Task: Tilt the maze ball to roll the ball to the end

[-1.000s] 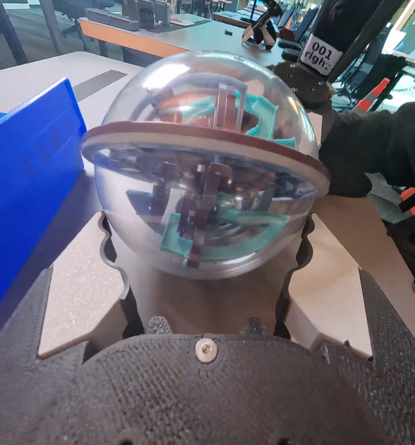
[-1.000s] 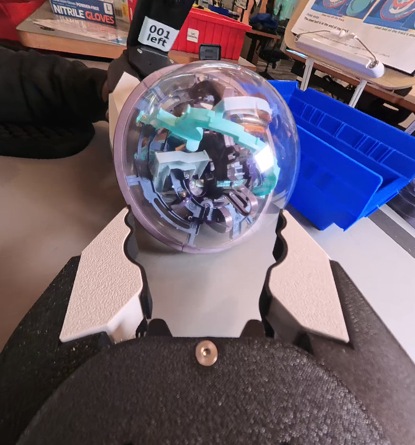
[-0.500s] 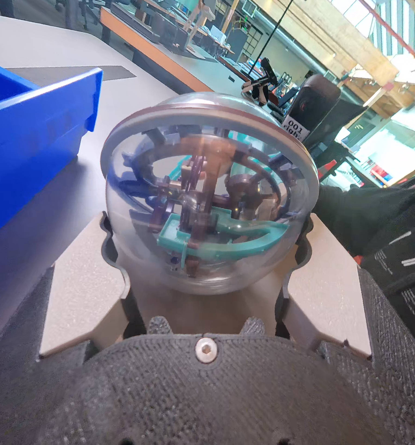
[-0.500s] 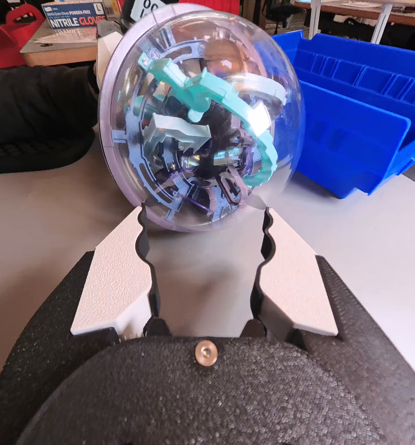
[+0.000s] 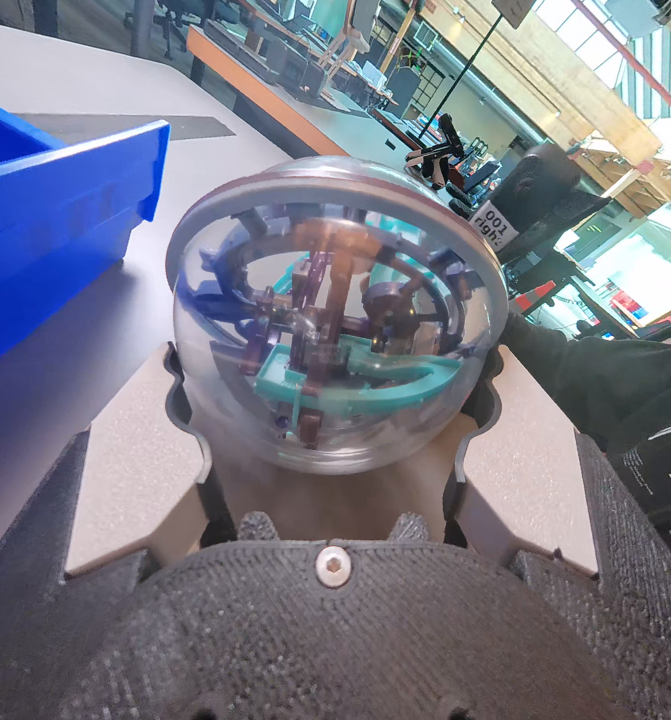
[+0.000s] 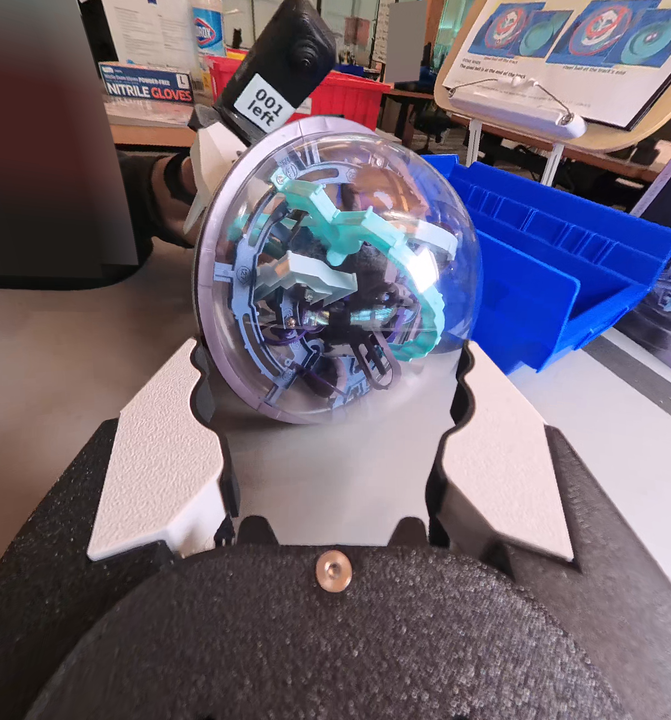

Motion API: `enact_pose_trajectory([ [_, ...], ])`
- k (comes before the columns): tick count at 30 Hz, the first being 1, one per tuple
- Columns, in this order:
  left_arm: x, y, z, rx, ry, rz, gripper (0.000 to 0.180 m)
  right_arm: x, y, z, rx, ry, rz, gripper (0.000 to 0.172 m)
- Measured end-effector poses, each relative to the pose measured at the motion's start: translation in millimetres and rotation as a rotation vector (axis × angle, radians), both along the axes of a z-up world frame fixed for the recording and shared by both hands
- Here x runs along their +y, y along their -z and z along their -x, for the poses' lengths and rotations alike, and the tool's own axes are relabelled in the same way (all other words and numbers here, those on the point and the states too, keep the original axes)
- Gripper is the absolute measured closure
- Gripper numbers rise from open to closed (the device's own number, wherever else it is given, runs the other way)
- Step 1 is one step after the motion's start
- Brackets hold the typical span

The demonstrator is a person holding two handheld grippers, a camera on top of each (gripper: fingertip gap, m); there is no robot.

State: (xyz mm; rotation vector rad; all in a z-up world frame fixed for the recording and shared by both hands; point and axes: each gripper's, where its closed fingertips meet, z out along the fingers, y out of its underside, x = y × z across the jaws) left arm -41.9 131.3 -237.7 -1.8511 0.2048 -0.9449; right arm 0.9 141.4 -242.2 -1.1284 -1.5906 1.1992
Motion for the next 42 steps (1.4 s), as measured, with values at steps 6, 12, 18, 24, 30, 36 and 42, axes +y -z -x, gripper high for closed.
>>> enact_pose_trajectory([
  [6, -8, 13, -7, 0.232, 0.021, -0.132, 0.022, 4, 3, -2, -0.018, -0.020, 0.154, 0.050],
  [12, 1, 29, -4, 0.434, -0.046, -0.176, 0.026, 6, 6, -2, -0.031, -0.027, 0.206, 0.051],
  [18, -5, 10, -4, 0.489, -0.043, -0.292, 0.028, -5, 21, 0, -0.115, -0.038, 0.140, 0.051],
  [24, -9, 11, -1, 0.466, -0.016, -0.286, 0.028, -9, 19, 1, -0.102, -0.017, 0.122, 0.051],
  [30, -7, 11, -2, 0.470, -0.003, -0.305, 0.029, -7, 21, 1, -0.106, 0.000, 0.105, 0.051],
  [36, -4, 12, -3, 0.412, -0.006, -0.264, 0.028, -5, 16, -1, -0.092, 0.003, 0.141, 0.051],
  [42, -3, 13, -4, 0.352, -0.016, -0.200, 0.028, -3, 12, -2, -0.086, -0.006, 0.204, 0.050],
])
